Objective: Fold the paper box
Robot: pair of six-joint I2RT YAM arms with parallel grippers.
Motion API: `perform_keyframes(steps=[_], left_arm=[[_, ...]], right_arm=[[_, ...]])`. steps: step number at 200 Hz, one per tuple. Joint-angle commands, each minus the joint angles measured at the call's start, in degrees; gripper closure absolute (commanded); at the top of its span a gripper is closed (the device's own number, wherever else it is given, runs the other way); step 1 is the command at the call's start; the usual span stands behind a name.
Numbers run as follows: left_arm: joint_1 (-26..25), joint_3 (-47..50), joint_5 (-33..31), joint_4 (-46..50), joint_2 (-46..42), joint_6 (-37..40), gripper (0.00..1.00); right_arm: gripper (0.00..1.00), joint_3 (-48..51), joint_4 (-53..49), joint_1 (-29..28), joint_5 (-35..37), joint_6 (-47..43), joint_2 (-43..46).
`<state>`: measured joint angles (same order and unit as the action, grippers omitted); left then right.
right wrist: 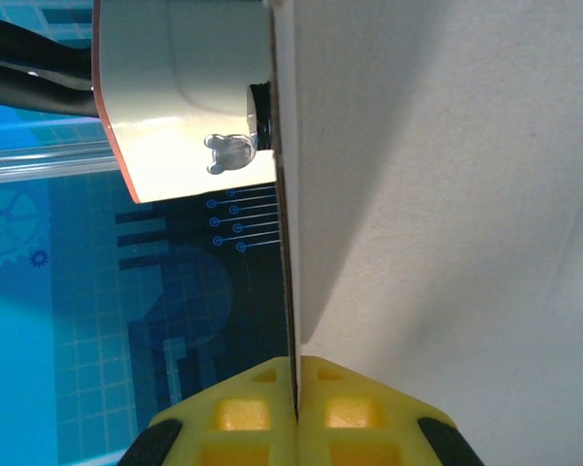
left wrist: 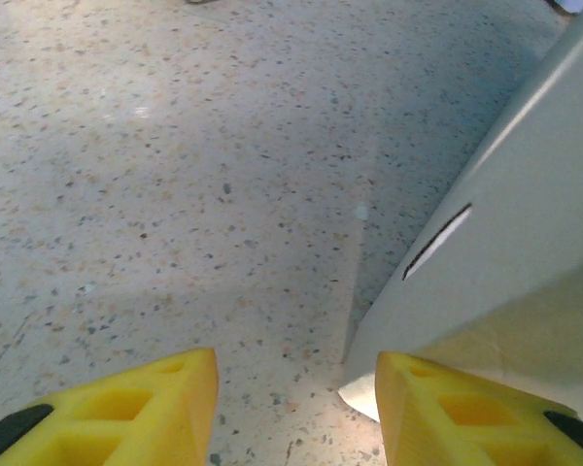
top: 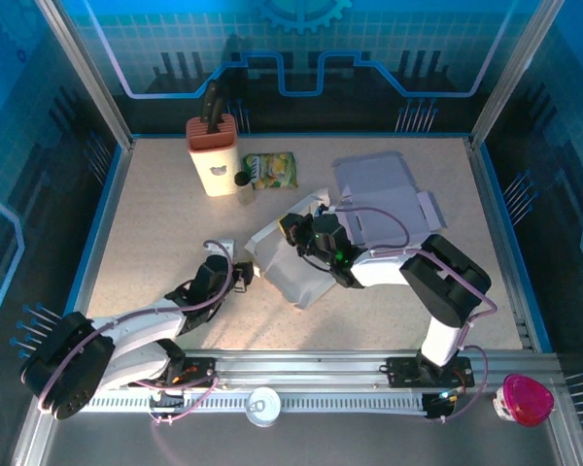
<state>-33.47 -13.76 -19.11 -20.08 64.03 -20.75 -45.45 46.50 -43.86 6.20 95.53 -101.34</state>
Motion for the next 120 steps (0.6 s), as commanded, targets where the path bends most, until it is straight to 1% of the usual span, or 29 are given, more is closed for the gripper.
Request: perform_keyframes(steps=[1,14,35,73,95,120], left_arm=[[-0.2,0.2,3.8,-6.9,0.6,4.1,0.53],[-0.4,0.8,4.4,-9.3,0.8,5.1,0.53],[-0.7,2.1,7.7,-13.8,1.3,7.2,0.57],[-0.8,3.1,9.6,-16.1,1.5,7.6,0.59],[-0.9,3.0,8.6,-16.8,2.3,7.7,0.56],[-1.1,2.8,9.6,-19.2,4.3,6.7,0.52]], right_arm=[[1.00,-1.2,-3.0,0.4,-4.1,0.3,-1.3],[1.00,-1.6,-3.1,0.7,-4.7,0.3,-1.3],[1.00,-1.9,-3.4,0.8,-5.3,0.1,-1.0],[1.00,-2.5,-3.8,1.5,-6.3,0.0,-0.4],[1.00,-2.7,-4.8,1.5,-6.7,-0.2,0.0],[1.00,-2.4,-4.7,1.7,-6.6,-0.2,0.3]])
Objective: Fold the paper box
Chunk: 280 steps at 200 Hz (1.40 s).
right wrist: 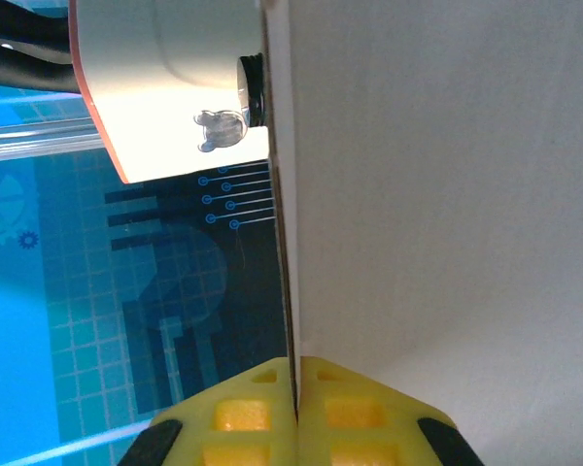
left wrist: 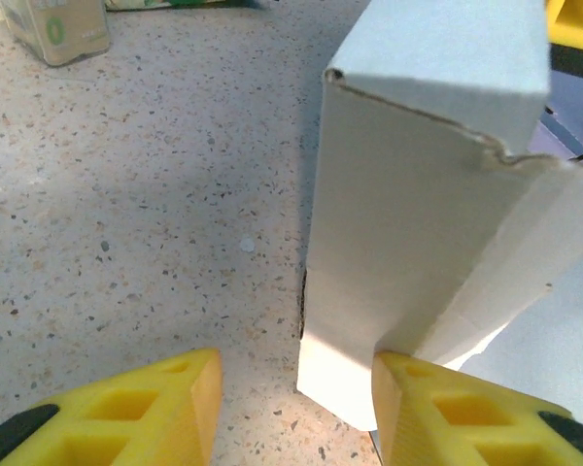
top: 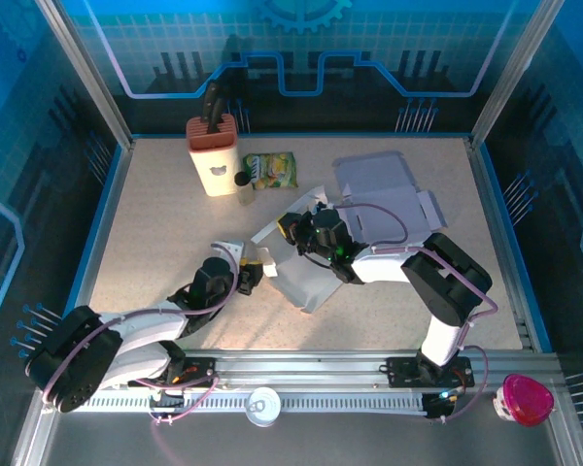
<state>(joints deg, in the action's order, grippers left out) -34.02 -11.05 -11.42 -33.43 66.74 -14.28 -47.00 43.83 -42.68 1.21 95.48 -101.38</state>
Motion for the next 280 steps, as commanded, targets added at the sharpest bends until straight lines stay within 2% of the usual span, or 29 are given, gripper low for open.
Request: perform_keyframes(steps=[1,57,122,165,218,280], left_arm=[[-0.6,0.1,2.0,-5.9,1.7,0.2,0.52],[-4.3,2.5,-0.7,-6.5,0.2,-1.0,0.49],[-4.7,0.7,-2.4,-3.1,-0.6,-0.3,0.46],[-4.7,-0.8,-4.5,-2.5,1.9,0.2,0.52],[-5.3,-1.5,-7.3,-2.4,3.6,0.2,0.58],[-5.4,-1.4,-9.8,-4.1,5.1,-1.3,0.58]], right_arm=[[1.00,-0.8,-2.0,0.6,-1.6,-0.1,0.3],[1.00,-1.0,-2.4,1.3,-2.0,-0.5,1.3],[1.00,-0.8,-1.7,0.8,-1.9,-0.2,2.4],[1.00,1.1,-0.6,-0.5,-1.6,-1.0,3.6],[1.00,6.0,7.8,-1.1,-1.0,-1.7,2.2],[1.00,6.5,9.5,-1.9,0.3,-3.8,-0.8]])
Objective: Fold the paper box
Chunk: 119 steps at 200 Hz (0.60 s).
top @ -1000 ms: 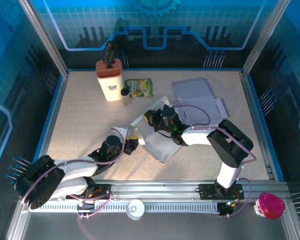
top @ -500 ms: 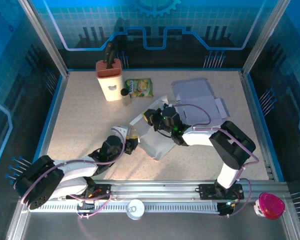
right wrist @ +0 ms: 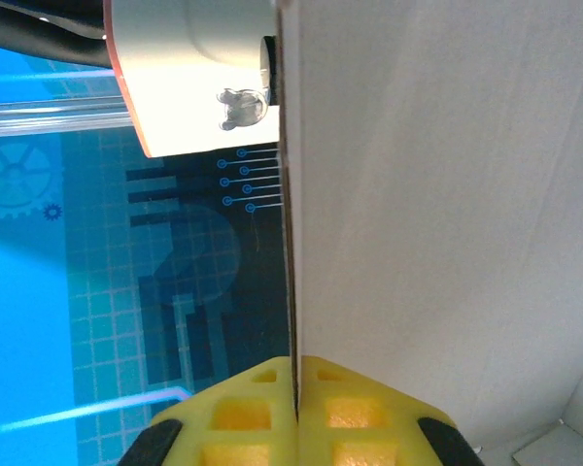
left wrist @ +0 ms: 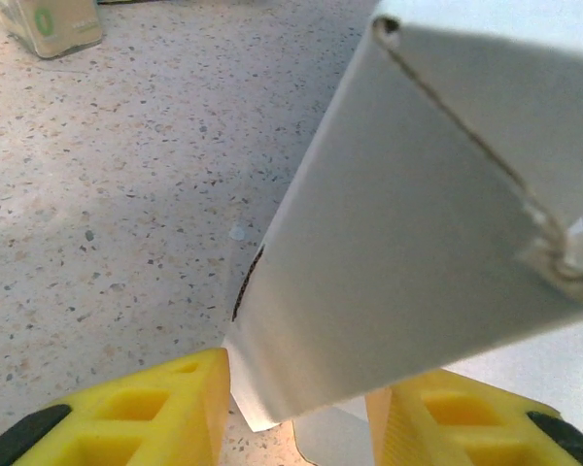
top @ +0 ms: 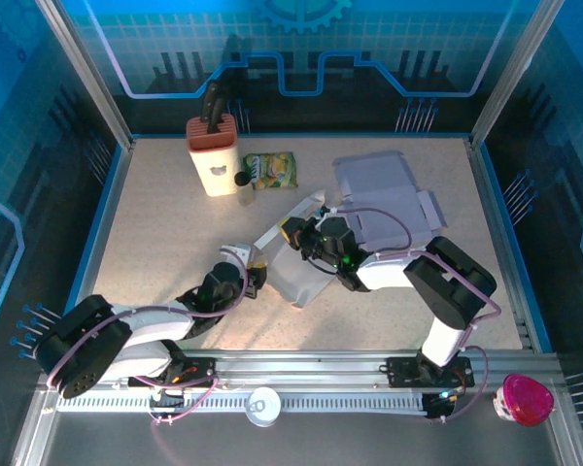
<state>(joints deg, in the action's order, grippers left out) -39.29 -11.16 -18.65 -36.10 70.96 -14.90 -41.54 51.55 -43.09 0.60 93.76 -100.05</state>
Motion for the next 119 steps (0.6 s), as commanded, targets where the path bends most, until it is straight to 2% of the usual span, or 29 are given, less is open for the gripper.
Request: perform_keyframes(steps=[1,52,83,119], left_arm=[[-0.1,-1.3,-2.6,-1.5,0.9,-0.7,0.58],[0.0,-1.2,-3.8,-2.9,1.6,-1.2,0.58],[0.0,-1.2,-5.3,-3.2,1.0,-1.4,0.59],[0.0,-2.1,-5.9,-3.2,1.5,-1.1,0.62]], right_arm=[[1.00,1.0,1.8,-1.5,0.9,-2.1,-2.1],[1.00,1.8,10.3,-3.4,5.2,-5.0,-6.7],[1.00,2.4,19.4,-4.7,7.8,-4.2,-11.0],[1.00,4.2,23.8,-5.2,10.3,-2.5,-13.4]])
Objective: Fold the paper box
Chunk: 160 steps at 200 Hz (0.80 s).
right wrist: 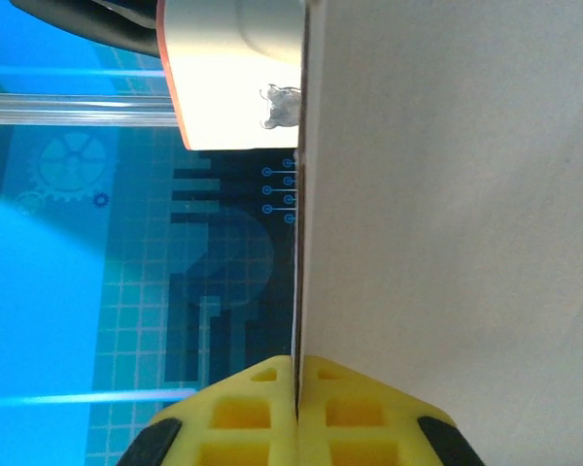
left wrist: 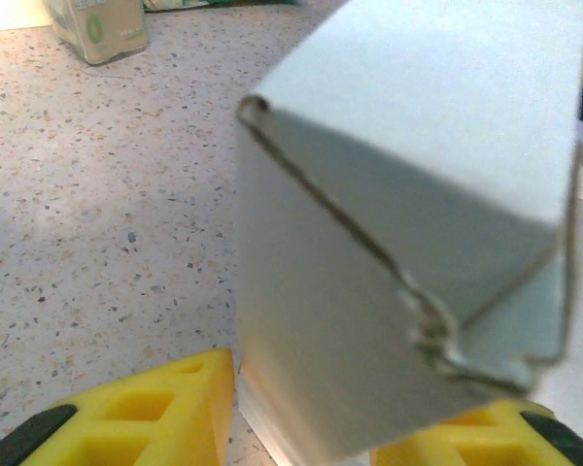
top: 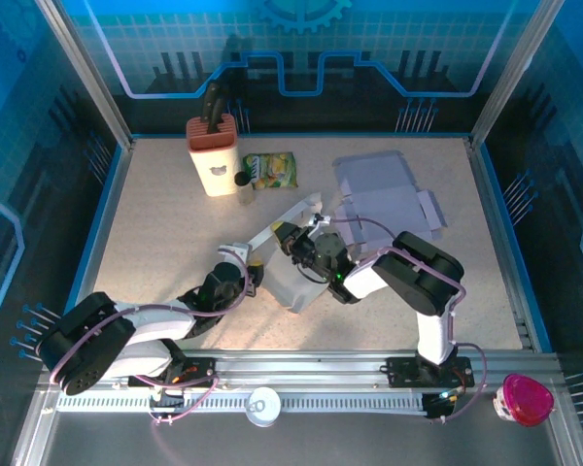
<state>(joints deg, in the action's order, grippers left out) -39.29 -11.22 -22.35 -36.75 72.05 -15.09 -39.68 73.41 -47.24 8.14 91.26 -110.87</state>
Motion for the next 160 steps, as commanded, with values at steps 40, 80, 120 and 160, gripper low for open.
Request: perform_keyframes(steps=[40,80,120,160], left_arm=[[0.0,-3.0,-2.8,-3.5,2.6,-1.0,0.66],[0.0,-4.4,-4.0,-5.4,5.8,-2.5,0.66],[-0.1,-5.5,-5.0,-5.7,6.2,-4.4,0.65],[-1.3,-5.6,-5.8,-5.4,5.5,-5.0,0.69]], right_arm=[[1.00,2.2,-0.8,-0.8,2.2,-0.6,-0.6],[1.00,1.8,-2.1,-1.0,1.7,0.4,-1.0],[1.00,1.7,-2.3,-1.2,1.9,0.9,-1.2],[1.00,1.4,-5.5,-1.2,2.5,1.1,0.8]])
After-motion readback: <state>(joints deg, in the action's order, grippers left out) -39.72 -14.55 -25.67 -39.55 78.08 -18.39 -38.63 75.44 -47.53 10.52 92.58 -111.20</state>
